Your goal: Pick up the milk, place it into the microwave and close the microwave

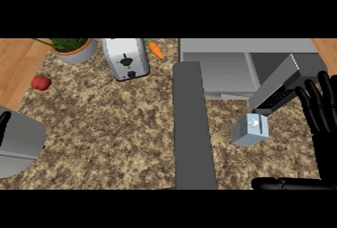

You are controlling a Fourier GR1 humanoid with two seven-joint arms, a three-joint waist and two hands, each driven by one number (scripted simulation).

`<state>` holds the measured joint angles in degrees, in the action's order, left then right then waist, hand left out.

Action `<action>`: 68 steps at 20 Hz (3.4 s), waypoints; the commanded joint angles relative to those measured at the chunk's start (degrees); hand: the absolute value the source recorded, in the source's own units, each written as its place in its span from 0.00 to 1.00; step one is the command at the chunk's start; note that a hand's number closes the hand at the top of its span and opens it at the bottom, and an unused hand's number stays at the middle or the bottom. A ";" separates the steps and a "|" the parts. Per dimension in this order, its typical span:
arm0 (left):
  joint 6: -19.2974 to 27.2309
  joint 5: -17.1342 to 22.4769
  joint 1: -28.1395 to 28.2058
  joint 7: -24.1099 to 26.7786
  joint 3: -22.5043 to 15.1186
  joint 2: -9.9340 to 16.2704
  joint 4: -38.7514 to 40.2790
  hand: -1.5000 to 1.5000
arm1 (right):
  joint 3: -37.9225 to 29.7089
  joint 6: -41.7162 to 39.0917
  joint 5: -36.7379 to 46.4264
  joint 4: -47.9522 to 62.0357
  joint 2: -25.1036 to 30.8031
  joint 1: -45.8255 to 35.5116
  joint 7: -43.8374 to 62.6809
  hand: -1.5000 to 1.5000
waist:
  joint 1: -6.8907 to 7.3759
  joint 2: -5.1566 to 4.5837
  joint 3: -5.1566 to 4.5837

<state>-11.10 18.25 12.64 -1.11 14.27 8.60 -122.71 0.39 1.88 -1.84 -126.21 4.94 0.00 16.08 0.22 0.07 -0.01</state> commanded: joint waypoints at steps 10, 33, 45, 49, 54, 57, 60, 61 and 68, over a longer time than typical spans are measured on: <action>-7.82 7.05 7.02 0.64 8.57 -0.11 -3.06 0.00 | 0.92 0.22 3.77 15.67 -4.57 3.62 -12.70 0.00 | 0.19 -0.03 0.00; -10.49 3.22 5.43 -2.97 9.89 -6.32 -5.77 0.00 | -11.74 -8.33 -1.38 47.05 1.21 5.52 -38.22 0.00 | -0.19 -0.05 0.01; -16.08 8.65 7.23 -3.19 15.71 -5.94 -5.30 0.00 | -12.64 -2.72 3.74 72.89 0.88 -5.70 -54.53 0.00 | 0.10 -0.07 0.02; -17.87 10.82 6.81 -3.47 16.90 -4.59 -4.00 0.00 | -15.35 -2.37 4.15 88.70 3.45 -15.43 -61.09 0.00 | 0.46 -0.15 0.05; -20.28 12.31 10.37 -3.74 18.13 -7.00 -6.84 0.00 | -16.08 -5.27 3.10 94.87 5.70 -19.65 -63.78 1.00 | 0.62 -0.13 0.05; -16.37 11.64 3.36 -6.47 18.45 -2.78 -3.63 0.00 | -14.19 -7.35 5.47 98.25 5.56 -19.50 -71.50 1.00 | 0.37 -0.27 0.08; -18.10 9.05 7.29 -4.79 16.40 -8.14 -6.54 0.00 | -13.38 -0.63 7.24 96.76 3.83 -21.45 -72.77 1.00 | 0.42 -0.16 0.05; -18.20 14.20 6.78 -6.61 19.20 -4.50 -5.80 0.00 | -14.78 -1.11 6.70 100.54 4.90 -23.54 -75.29 1.00 | 0.72 -0.24 0.08; -19.86 11.12 5.08 -5.12 19.35 -5.36 -2.12 0.00 | -14.51 -6.78 5.68 102.56 6.46 -23.42 -80.22 1.00 | 0.40 -0.21 0.05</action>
<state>-29.96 29.97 18.88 -6.64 33.38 2.86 -127.18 -14.54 -2.72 3.18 -26.03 9.99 -23.20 -58.61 0.62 0.02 -0.07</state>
